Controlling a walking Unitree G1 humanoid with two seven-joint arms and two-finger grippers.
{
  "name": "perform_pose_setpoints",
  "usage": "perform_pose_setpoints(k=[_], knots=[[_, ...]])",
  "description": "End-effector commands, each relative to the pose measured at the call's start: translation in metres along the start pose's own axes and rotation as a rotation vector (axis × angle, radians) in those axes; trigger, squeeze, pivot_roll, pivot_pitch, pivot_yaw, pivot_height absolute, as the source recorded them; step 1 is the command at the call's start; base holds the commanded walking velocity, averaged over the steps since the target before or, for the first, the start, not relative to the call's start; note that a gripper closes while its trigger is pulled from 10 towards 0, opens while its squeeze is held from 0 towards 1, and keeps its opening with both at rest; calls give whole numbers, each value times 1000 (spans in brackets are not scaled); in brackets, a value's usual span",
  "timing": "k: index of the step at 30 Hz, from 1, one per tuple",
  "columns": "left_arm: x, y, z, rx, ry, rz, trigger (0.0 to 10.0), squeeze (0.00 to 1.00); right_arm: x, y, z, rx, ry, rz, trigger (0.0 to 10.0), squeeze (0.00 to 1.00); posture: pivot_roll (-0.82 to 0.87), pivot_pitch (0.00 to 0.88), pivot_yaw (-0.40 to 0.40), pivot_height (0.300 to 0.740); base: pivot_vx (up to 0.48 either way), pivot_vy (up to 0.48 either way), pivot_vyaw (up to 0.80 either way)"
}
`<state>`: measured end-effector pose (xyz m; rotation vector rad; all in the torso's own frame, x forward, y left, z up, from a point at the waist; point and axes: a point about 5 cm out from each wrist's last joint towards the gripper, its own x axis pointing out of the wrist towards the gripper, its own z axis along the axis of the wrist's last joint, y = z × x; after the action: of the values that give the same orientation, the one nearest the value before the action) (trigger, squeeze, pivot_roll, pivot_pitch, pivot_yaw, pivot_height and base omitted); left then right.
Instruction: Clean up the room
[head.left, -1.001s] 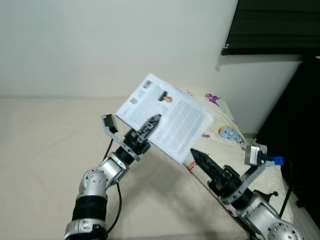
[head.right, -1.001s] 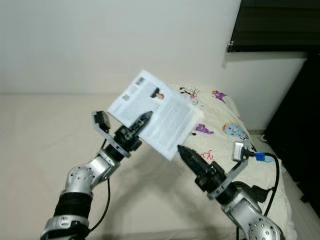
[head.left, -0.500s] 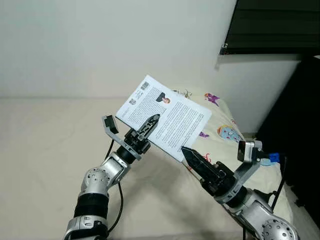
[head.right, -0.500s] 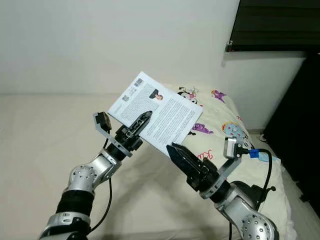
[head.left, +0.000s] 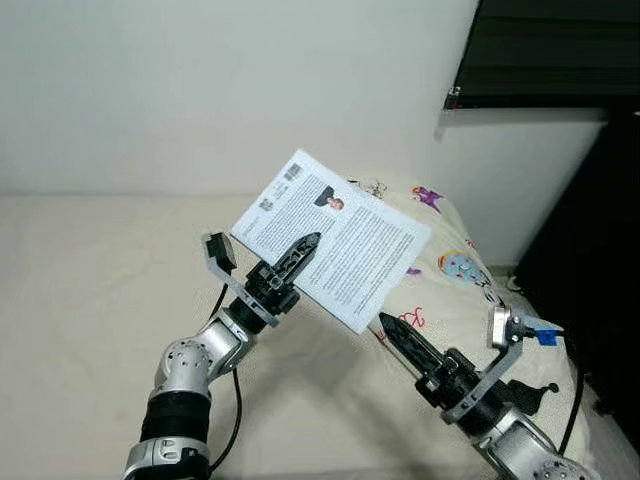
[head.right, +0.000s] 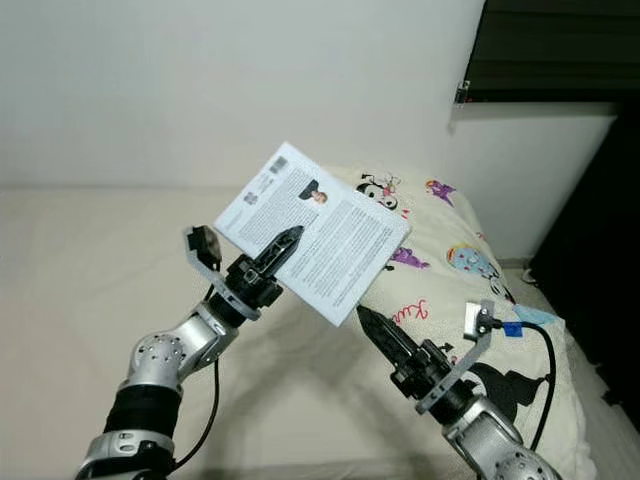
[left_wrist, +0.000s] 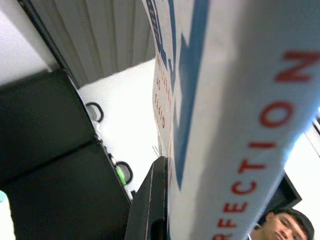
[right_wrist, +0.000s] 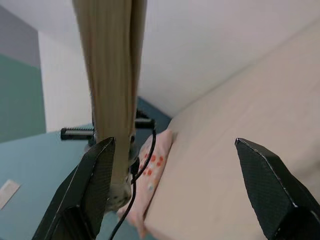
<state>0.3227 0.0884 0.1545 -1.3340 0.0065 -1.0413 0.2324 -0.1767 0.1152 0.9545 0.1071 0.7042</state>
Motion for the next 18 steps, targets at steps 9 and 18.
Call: perform_pose_setpoints(k=[9,18], knots=[[8,-12,-2,12,38,-79,0,0,1,1,-1,-1,0,14,10000,0,-10,0,-1,740,0,0,0],[8,-12,-7,-1,55,-90,0,0,7,16,-2,-1,58,127,10000,0,-7,0,-3,740,0,0,0]])
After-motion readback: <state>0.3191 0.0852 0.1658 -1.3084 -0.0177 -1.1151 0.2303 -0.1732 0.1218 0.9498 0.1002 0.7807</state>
